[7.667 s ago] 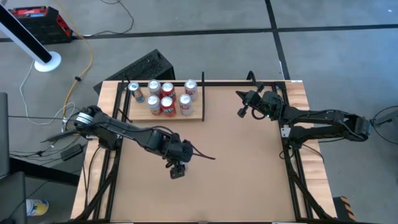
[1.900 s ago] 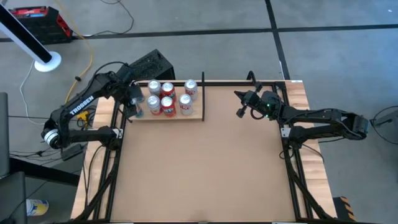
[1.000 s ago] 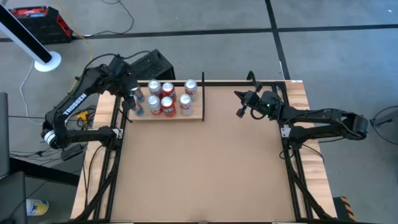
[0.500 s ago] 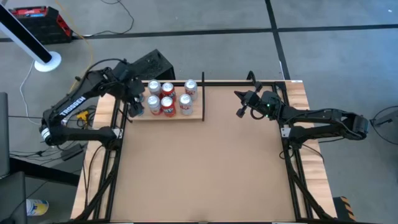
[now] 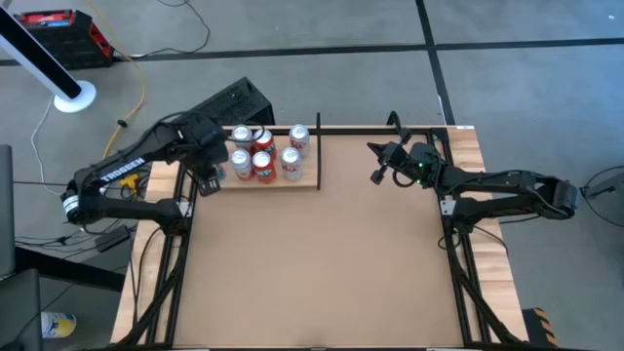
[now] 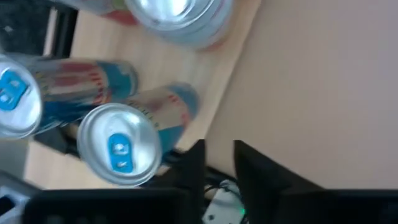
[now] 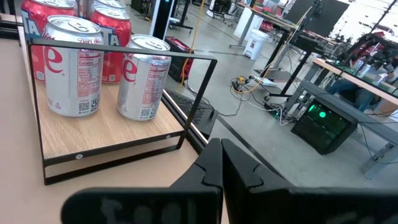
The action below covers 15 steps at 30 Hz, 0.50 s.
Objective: Place canned beverage on shelf
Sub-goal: Put the blue soda can on the shelf aligned with the other blue soda can
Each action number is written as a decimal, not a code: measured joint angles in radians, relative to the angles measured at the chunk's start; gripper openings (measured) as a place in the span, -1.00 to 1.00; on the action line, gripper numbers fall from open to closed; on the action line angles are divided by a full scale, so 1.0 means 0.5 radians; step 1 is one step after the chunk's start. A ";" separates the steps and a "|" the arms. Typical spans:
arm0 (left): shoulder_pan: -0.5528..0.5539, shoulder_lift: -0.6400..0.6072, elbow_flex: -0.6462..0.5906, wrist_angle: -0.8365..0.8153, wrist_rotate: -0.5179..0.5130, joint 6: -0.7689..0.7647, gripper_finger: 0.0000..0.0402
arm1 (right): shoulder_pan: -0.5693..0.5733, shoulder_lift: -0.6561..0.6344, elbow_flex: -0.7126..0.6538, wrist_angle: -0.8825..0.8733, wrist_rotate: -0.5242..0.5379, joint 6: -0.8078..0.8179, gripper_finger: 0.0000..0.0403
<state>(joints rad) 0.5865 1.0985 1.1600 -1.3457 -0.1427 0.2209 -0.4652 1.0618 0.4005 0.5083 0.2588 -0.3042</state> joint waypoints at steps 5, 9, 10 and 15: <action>0.009 0.000 -0.069 0.037 -0.121 0.044 -0.96 | 0.000 0.000 0.000 -0.001 0.000 0.000 -0.90; 0.014 0.001 -0.104 0.054 -0.123 0.094 -0.99 | 0.000 0.000 0.000 -0.001 0.000 0.000 -0.90; 0.014 0.001 -0.104 0.054 -0.126 0.096 -0.99 | 0.000 0.000 0.000 -0.001 0.000 0.000 -0.90; 0.014 0.001 -0.104 0.057 -0.212 0.097 -1.00 | 0.000 0.000 0.000 -0.001 0.000 -0.001 -0.90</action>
<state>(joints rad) 0.5934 1.0988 1.1080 -1.3170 -0.2486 0.2694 -0.4652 1.0618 0.4005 0.5079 0.2588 -0.3046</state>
